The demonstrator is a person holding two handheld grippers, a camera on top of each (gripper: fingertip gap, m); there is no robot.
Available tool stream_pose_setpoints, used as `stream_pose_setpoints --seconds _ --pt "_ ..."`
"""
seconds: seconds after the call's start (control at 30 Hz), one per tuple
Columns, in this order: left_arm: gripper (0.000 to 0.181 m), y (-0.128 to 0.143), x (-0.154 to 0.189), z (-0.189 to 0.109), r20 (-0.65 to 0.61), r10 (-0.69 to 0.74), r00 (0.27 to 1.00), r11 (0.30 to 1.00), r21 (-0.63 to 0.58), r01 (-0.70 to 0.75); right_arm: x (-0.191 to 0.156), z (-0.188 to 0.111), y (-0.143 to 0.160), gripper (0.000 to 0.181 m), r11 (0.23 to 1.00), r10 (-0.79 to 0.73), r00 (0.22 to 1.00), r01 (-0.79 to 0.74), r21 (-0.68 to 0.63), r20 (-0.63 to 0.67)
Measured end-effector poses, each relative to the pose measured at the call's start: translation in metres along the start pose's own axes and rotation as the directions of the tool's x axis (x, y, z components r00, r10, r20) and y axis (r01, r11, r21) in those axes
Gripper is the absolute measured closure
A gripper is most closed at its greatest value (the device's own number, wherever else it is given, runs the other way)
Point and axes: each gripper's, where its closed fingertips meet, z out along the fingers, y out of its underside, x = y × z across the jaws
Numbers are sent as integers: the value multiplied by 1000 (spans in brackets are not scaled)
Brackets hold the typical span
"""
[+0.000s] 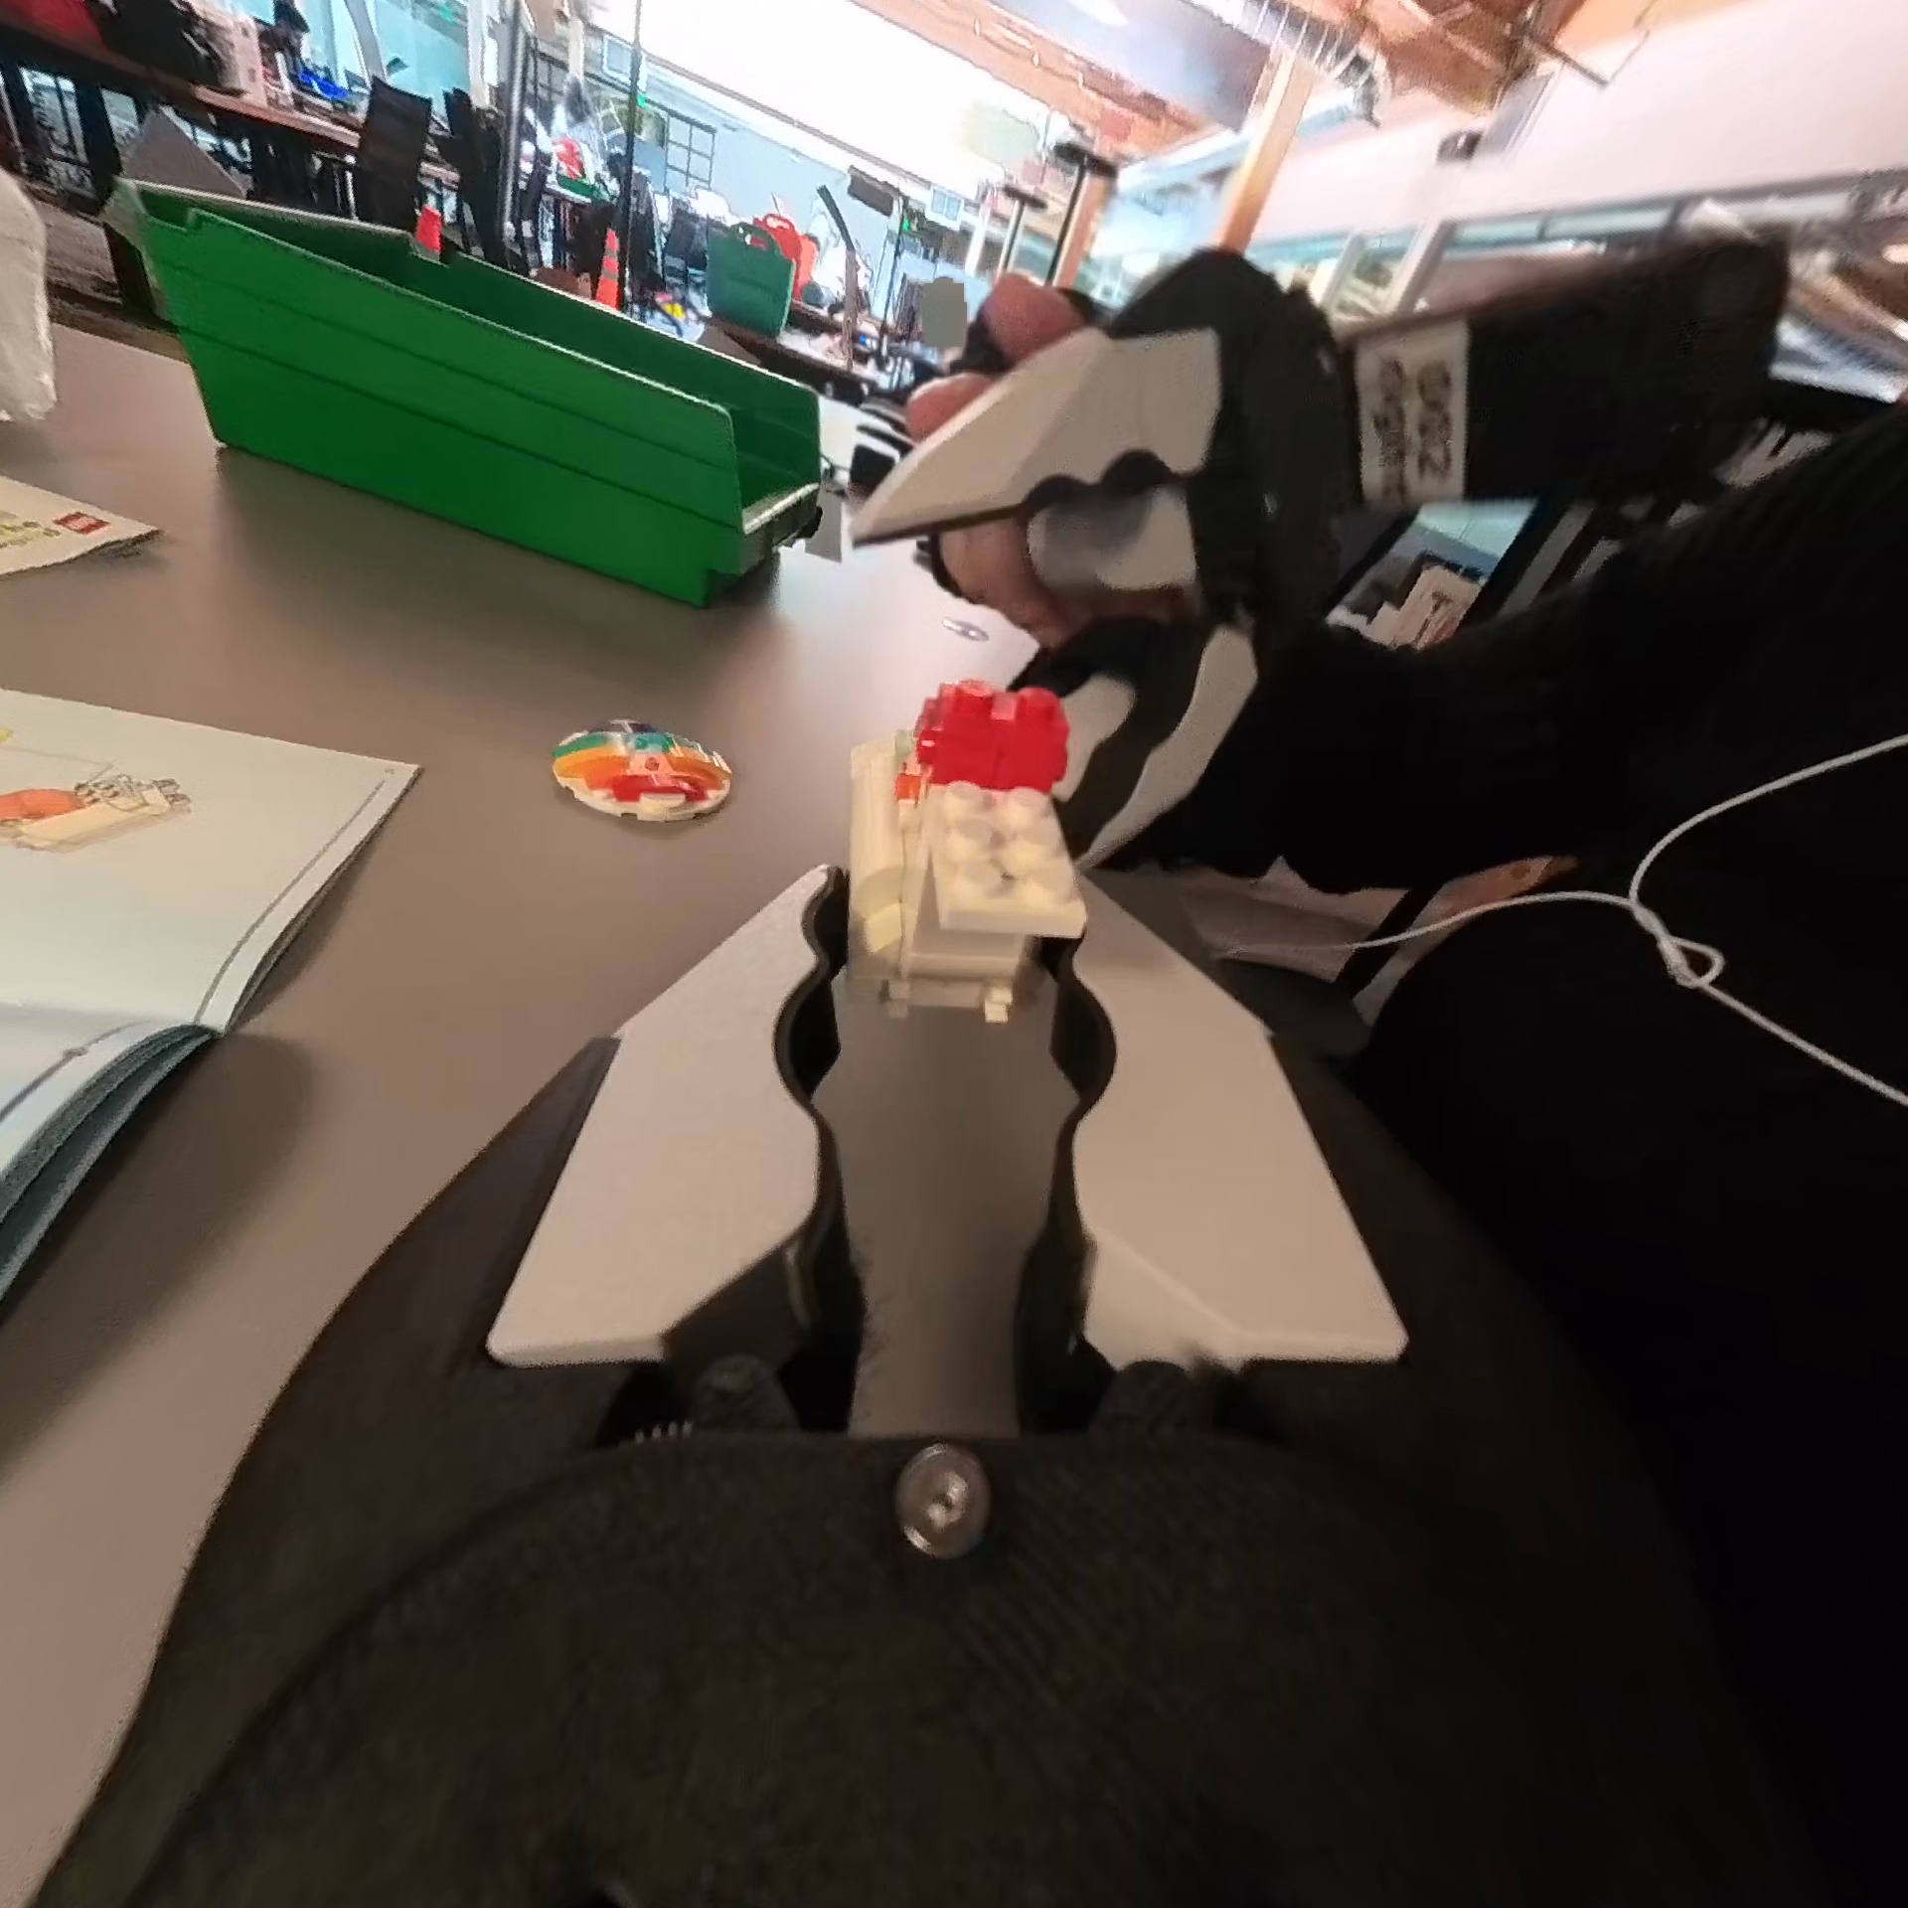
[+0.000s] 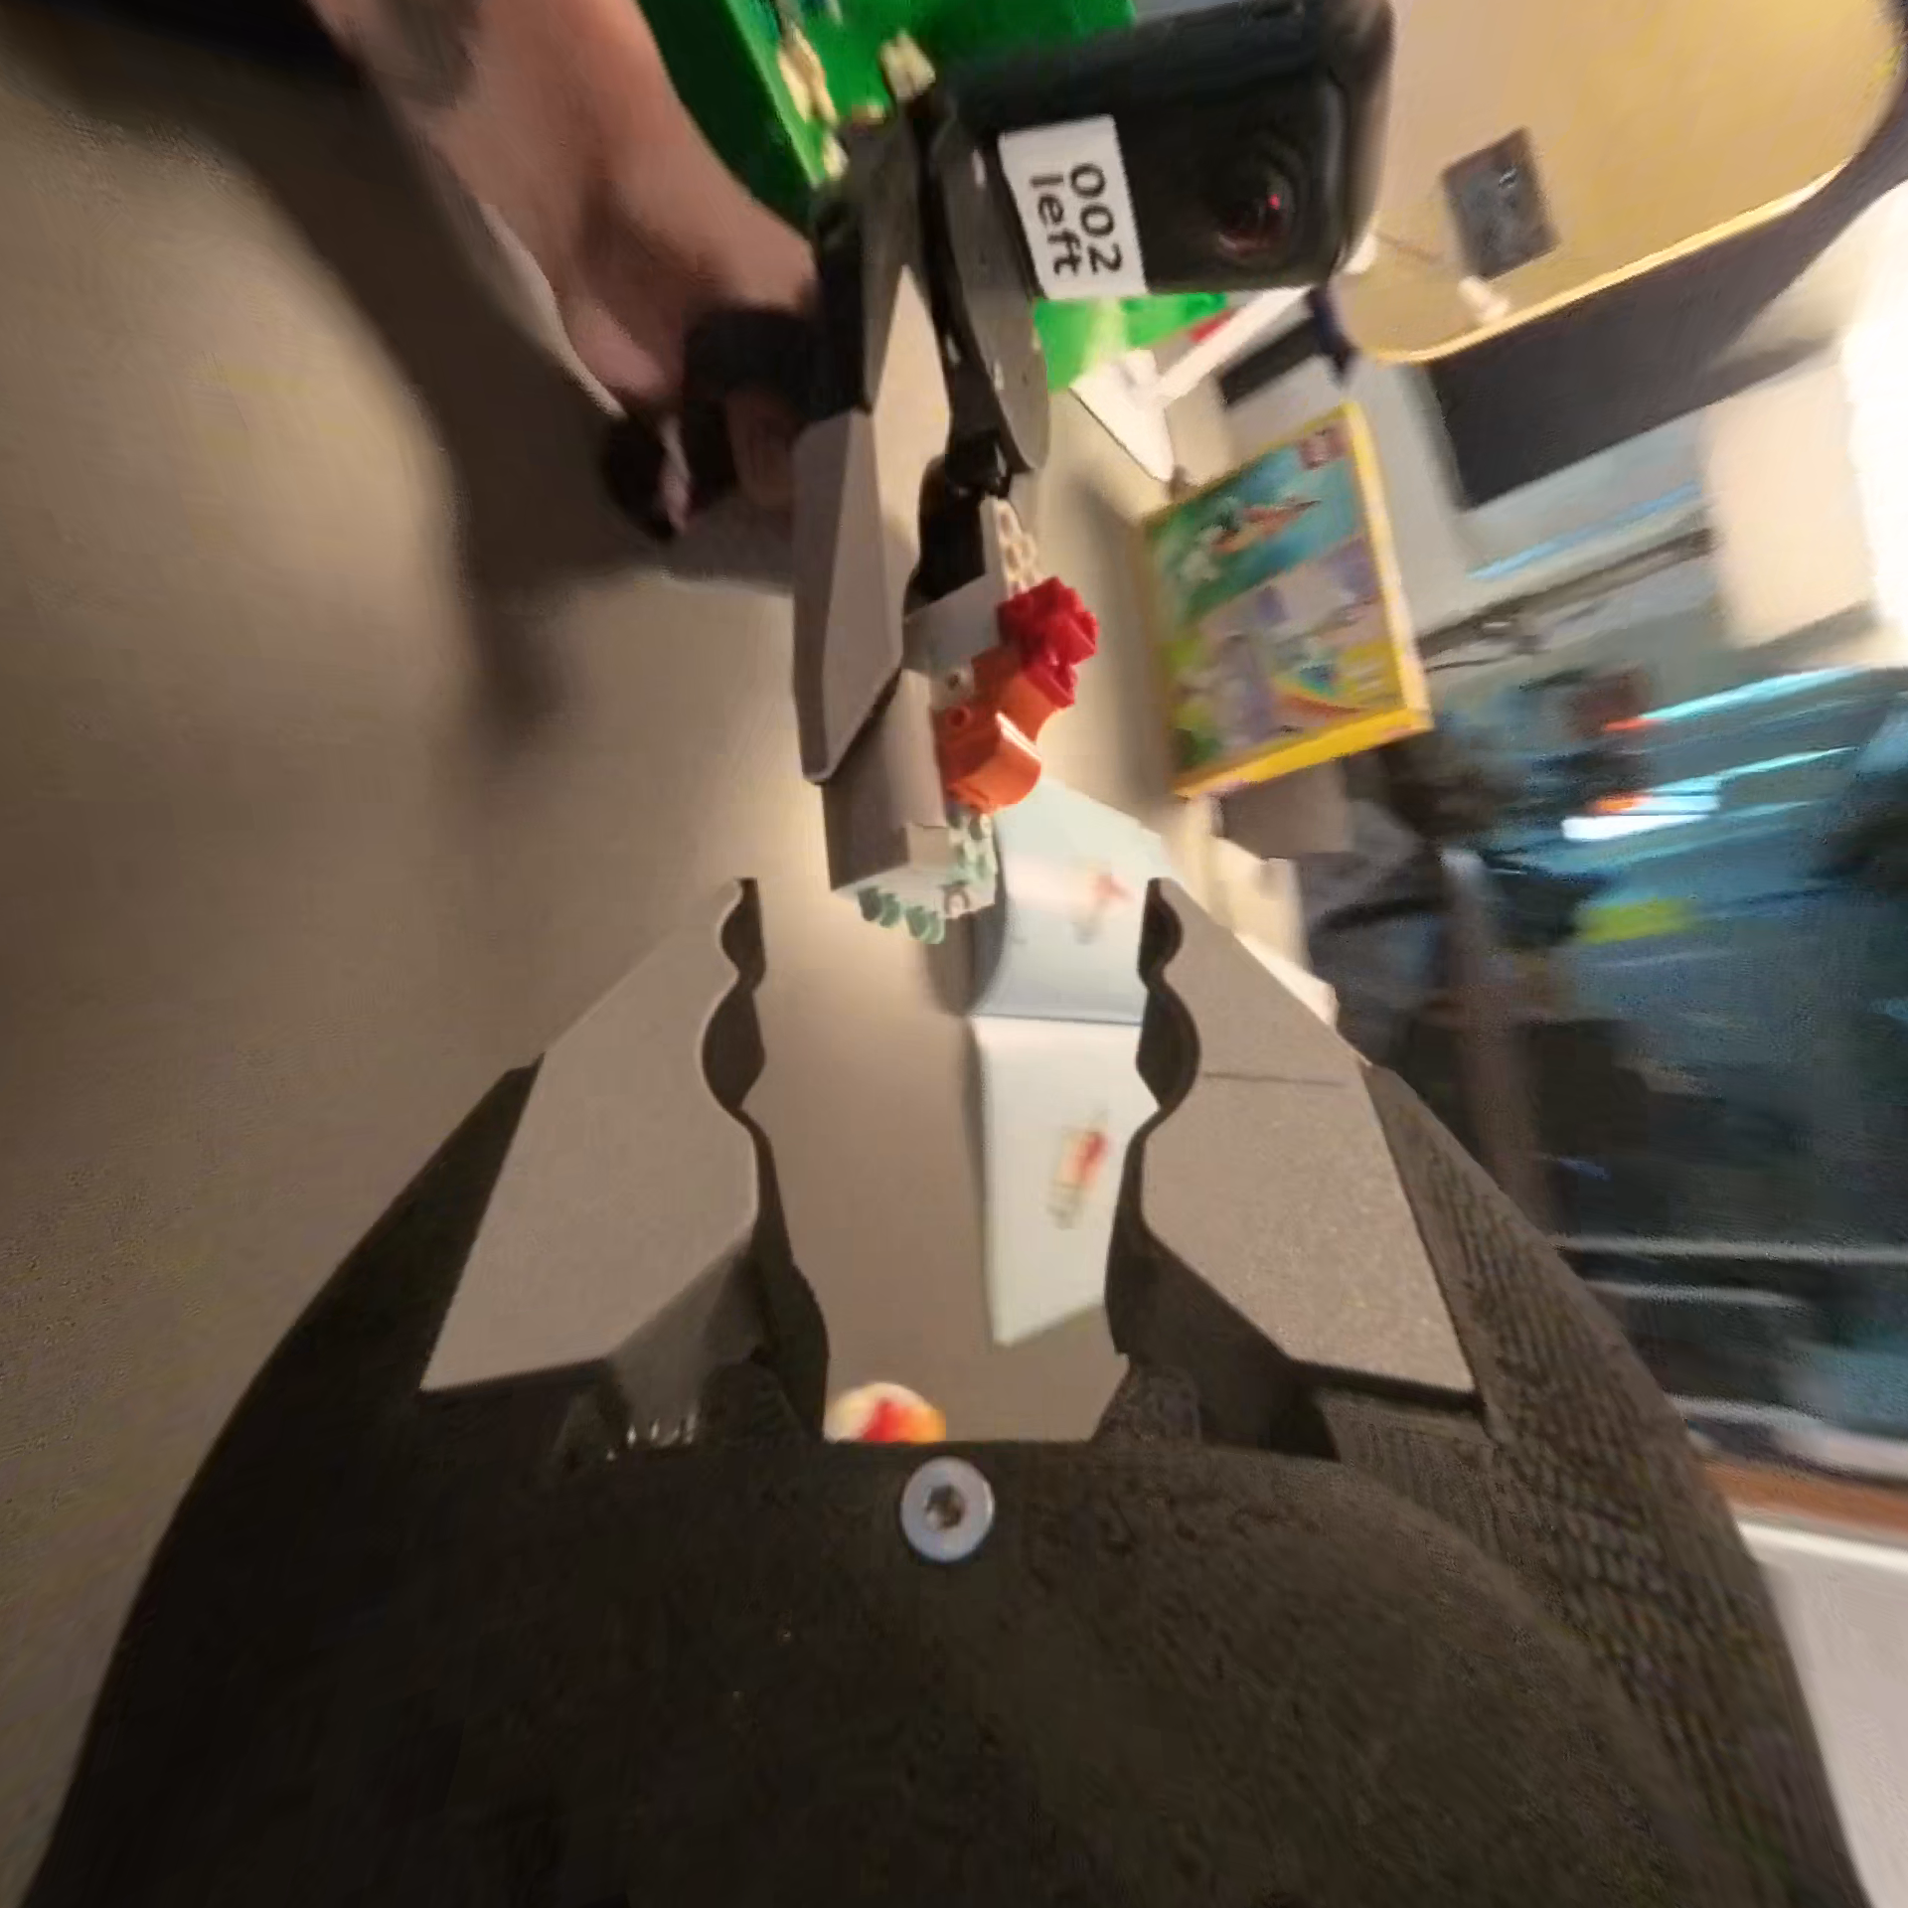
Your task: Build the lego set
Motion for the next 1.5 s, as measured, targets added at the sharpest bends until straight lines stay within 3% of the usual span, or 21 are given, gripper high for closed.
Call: stream_pose_setpoints --seconds 0.07,0.17,0.57,1.17,1.5 --pt "145 -3 0 -2 -9 -27 1000 999 23 27 1 8 1 99 988 -138 987 132 -75 -82" --pt "145 -5 0 -3 -23 -54 998 998 39 55 2 17 -2 105 955 -279 949 258 -147 -149" --pt "145 -5 2 -2 -47 -85 995 996 32 86 8 27 -10 136 922 -373 904 336 -191 -210" --pt "145 -1 5 0 -10 -85 996 995 -43 85 5 24 -12 144 920 -382 900 347 -184 -209" --pt "145 -20 2 -3 41 -63 997 994 86 59 17 21 -11 144 977 -200 937 170 -127 -287"
